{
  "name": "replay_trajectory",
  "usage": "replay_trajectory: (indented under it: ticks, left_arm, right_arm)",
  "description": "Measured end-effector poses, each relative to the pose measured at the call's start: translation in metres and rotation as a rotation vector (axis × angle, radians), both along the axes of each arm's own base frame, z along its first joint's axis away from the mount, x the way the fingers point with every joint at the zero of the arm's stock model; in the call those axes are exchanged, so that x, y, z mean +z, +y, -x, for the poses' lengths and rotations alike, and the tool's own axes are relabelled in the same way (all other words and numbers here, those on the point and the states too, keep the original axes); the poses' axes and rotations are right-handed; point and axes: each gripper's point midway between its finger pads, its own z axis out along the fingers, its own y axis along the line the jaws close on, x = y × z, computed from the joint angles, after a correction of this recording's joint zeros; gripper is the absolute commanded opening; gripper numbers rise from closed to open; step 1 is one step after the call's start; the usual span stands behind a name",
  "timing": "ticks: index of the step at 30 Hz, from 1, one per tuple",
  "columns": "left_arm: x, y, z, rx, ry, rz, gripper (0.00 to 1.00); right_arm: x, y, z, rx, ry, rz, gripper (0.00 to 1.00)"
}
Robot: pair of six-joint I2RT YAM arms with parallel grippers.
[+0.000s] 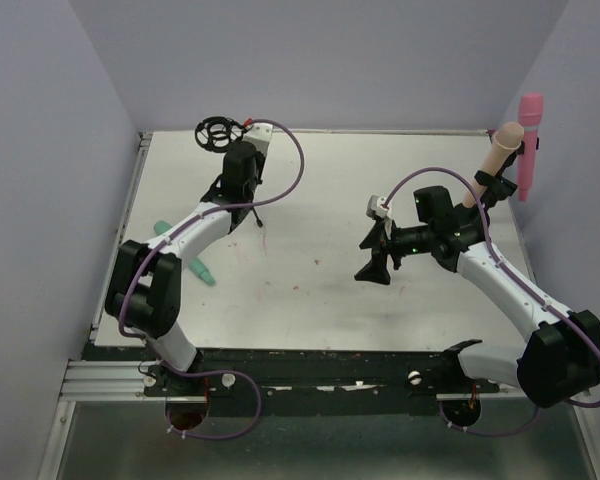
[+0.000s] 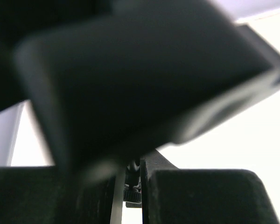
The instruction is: Attach the microphones to the stand
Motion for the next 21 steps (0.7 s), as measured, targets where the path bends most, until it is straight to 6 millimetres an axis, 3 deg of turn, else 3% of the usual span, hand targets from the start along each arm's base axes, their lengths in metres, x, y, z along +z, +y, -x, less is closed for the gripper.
replay_trajectory:
  ticks: [13,21]
  left_arm:
    - [0.035,-0.142,0.125,-0.605,-0.043,0.228,0.17]
    - [0.018,-0.183,0.166,-0.737,0.016,0.293,0.17]
  right_arm:
    - [-0.002,-0.002,-0.003,-0.010,-0.019,0.018,1.00]
    - [-0.005,-0.005,-0.006,-0.017,-0.035,0.040,0.99]
